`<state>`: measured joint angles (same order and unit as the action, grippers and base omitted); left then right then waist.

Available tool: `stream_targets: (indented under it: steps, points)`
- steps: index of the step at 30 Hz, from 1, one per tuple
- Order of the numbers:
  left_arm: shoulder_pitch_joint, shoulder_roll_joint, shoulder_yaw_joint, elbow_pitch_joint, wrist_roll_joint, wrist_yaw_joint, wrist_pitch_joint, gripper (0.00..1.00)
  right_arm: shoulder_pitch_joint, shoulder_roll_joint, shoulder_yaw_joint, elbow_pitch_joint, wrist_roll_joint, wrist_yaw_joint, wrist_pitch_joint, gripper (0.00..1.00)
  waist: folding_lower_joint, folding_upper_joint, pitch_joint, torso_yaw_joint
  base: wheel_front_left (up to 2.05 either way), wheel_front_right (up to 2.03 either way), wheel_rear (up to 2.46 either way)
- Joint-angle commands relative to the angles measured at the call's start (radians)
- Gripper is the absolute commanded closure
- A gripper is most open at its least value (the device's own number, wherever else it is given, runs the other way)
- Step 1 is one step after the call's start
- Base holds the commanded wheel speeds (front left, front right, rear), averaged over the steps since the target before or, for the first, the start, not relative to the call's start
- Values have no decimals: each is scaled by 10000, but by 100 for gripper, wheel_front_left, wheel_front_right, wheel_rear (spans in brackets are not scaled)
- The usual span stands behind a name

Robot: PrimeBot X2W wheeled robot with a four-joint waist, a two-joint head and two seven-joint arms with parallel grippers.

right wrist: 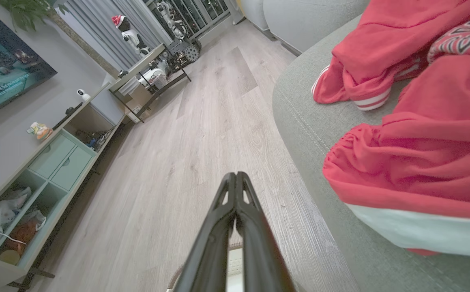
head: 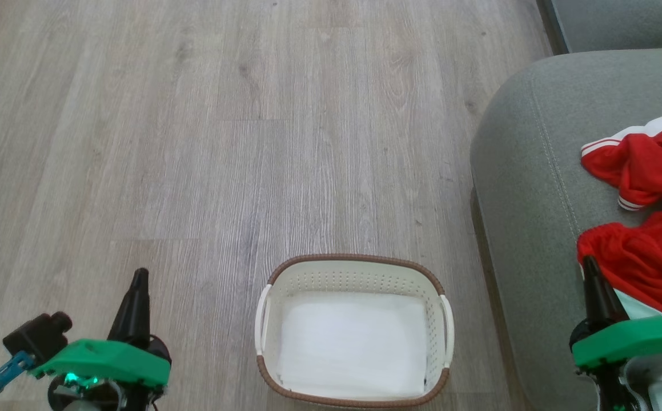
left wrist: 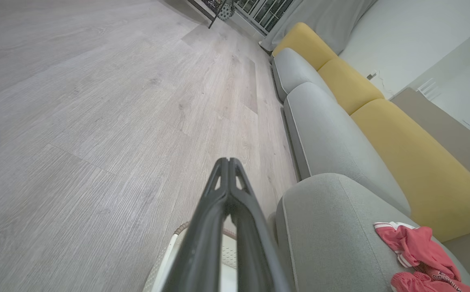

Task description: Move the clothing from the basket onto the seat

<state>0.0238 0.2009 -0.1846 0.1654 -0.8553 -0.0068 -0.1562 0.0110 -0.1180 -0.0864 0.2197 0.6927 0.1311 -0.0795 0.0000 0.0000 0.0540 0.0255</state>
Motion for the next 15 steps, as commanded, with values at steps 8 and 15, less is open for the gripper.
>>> stream_targets:
  steps: [8,15]
  points:
    - [-573,-109,502,-149,-938,-186,302,100,-545,47,-47,-229,1114,-1,221,100,0,0,-55,-28,0,0,0]
    - [-627,-202,672,-79,-1455,-266,469,100,-594,95,-65,-193,1725,-2,351,100,0,0,-90,-45,0,0,0]
